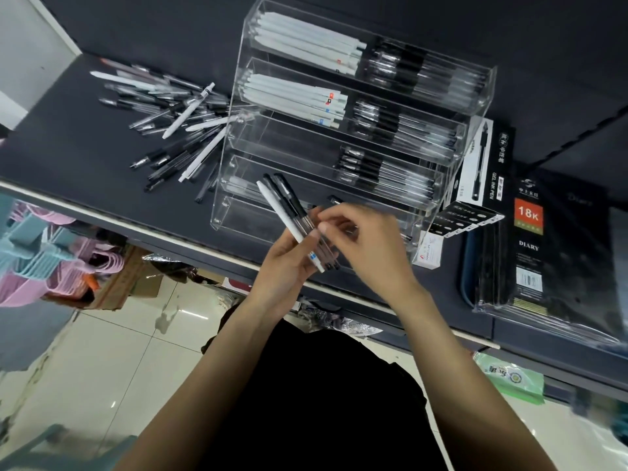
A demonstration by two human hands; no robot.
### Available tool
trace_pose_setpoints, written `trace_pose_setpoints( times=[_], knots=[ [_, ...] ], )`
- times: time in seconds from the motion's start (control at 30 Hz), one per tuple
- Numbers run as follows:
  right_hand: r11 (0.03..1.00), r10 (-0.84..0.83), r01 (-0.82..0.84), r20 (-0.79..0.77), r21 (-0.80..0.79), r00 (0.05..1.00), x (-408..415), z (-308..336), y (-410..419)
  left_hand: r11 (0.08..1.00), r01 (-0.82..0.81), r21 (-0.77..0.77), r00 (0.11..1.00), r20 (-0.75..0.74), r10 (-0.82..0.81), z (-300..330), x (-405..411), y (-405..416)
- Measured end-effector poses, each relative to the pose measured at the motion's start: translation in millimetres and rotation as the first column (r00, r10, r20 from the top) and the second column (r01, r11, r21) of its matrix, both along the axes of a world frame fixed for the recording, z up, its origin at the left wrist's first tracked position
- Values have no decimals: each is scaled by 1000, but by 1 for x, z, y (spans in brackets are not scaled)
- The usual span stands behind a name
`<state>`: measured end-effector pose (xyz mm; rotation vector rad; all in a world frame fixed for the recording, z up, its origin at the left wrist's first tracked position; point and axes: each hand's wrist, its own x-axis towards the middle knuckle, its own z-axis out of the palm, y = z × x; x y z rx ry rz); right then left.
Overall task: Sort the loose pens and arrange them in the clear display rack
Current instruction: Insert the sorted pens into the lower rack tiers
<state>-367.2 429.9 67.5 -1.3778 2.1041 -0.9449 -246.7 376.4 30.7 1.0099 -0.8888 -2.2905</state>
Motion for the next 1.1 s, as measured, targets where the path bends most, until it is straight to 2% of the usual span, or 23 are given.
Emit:
trace_pose_setpoints(
  times=[0.13, 0.23, 0.3, 0.4, 0.47, 0.53, 0.57, 0.67, 0.73, 0.77, 0.97, 1.1],
  knots=[
    [994, -36, 16, 180, 108, 983, 5, -4, -6, 986, 51, -159, 995, 94, -36, 0, -2, -1],
    [997, -57, 33, 349, 74, 935, -3, -3, -9, 976, 61, -211, 996, 77, -45, 1, 0, -4],
    [998, -54, 44, 383, 34, 922, -13, 0, -8, 974, 59, -217, 998, 36, -52, 2, 2, -4],
    [999, -53, 50, 218, 17, 974, -30, 3, -4, 982, 39, -183, 999, 6, -39, 1, 2, -3],
    [997, -76, 78, -72, 25, 995, -44, 0, 1, 984, 4, -178, 999, 46, 4, -2, 4, -6],
    [991, -53, 99, -408, 91, 911, -54, -5, 7, 982, -32, -187, 994, 101, 52, -6, 11, -13],
    [986, -38, 115, -515, 119, 857, -57, -9, 9, 981, -44, -191, 990, 123, 69, -7, 14, -16],
    [980, 18, 125, -695, 155, 719, -54, -23, 9, 980, -80, -180, 985, 139, 106, -13, 23, -23],
    [971, 54, 145, -766, 189, 641, -51, -34, 5, 982, -89, -169, 984, 141, 114, -13, 26, -24],
    [965, 65, 157, -772, 210, 632, -50, -38, 2, 982, -87, -169, 984, 139, 111, -13, 26, -24],
    [940, 118, 177, -765, 291, 633, -48, -46, -9, 980, -47, -191, 989, 129, 73, -11, 29, -21],
    [919, 197, 113, -690, 377, 696, -58, -42, -7, 981, -46, -188, 987, 145, 75, -11, 32, -24]
  ],
)
